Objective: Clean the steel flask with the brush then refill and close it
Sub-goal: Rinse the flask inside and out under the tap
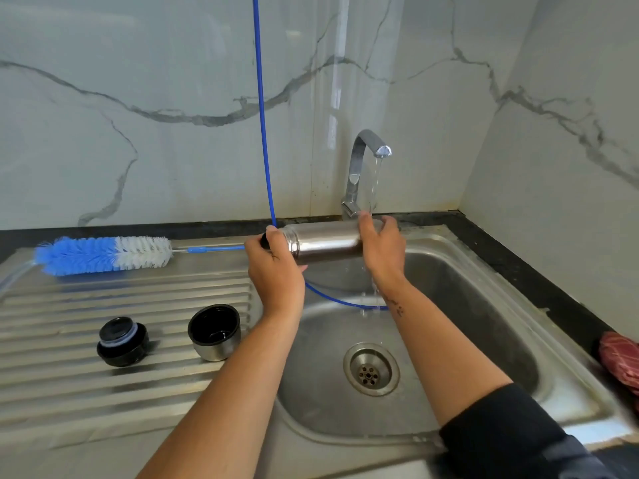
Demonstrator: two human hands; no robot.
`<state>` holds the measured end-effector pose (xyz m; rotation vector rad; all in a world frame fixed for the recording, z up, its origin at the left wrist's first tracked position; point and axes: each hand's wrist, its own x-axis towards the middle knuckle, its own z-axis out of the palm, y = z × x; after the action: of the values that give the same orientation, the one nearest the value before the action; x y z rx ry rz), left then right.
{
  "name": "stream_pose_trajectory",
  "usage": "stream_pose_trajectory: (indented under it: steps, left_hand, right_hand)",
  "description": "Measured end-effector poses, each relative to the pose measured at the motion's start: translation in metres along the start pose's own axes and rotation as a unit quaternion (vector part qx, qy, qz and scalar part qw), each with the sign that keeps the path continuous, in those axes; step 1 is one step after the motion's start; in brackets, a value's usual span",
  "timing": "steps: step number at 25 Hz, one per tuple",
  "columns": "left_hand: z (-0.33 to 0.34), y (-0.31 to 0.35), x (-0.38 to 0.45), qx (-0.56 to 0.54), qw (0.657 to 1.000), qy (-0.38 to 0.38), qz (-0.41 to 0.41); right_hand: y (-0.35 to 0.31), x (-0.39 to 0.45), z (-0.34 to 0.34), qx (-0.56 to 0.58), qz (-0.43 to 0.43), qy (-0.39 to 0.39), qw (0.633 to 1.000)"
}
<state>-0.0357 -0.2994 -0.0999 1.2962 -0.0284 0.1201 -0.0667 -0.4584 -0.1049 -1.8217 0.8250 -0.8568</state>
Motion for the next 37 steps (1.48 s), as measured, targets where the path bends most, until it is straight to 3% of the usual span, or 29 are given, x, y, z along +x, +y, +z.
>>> stream_pose_trajectory:
  steps: [4,8,13,16,18,21,23,26,28,31,34,37]
  left_hand:
    - [-0.009,0.016,-0.020,-0.037,0.998,0.035,0.037]
    - [-0.019,0.026,-0.023,-0.024,0.994,0.035,0.105]
    - [-0.020,0.024,-0.023,-0.050,0.996,0.059,0.042]
    - [-0.021,0.025,-0.023,-0.050,0.996,0.057,0.044]
    - [-0.023,0.024,-0.018,-0.049,0.996,0.058,0.044]
    - [-0.023,0.018,-0.013,-0.068,0.995,0.066,-0.007]
    - [-0.022,0.016,-0.013,-0.086,0.994,0.061,-0.033]
    - [-0.020,0.020,-0.017,-0.083,0.995,0.052,-0.017]
    - [-0.021,0.023,-0.017,-0.063,0.997,0.053,0.006]
    - [-0.023,0.023,-0.013,-0.048,0.997,0.064,0.000]
    - [-0.022,0.022,-0.014,-0.049,0.996,0.065,-0.026]
    - [-0.020,0.025,-0.021,-0.036,0.998,0.057,-0.011]
  right_hand:
    - [-0.029,-0.008,-0.002,0.064,-0.036,0.035,0.997]
    - [-0.042,-0.008,-0.011,0.067,-0.032,-0.006,0.997]
    - [-0.039,-0.013,-0.005,0.072,-0.071,0.041,0.994]
    - [-0.036,-0.011,-0.012,0.108,-0.071,-0.037,0.991]
    - [-0.037,-0.012,-0.014,0.047,-0.061,-0.047,0.996]
    - [-0.039,-0.018,-0.007,-0.048,-0.062,0.058,0.995]
    - [-0.040,-0.021,-0.003,-0.017,-0.087,0.104,0.991]
    - [-0.039,-0.015,-0.009,0.103,-0.086,0.035,0.990]
    - [-0.035,-0.010,-0.011,0.078,-0.063,-0.013,0.995]
    - [-0.035,-0.010,-0.006,0.009,-0.012,-0.001,1.000]
    - [-0.037,-0.014,-0.005,-0.042,-0.059,0.063,0.995]
    - [-0.033,-0.010,-0.006,0.015,-0.075,0.009,0.997]
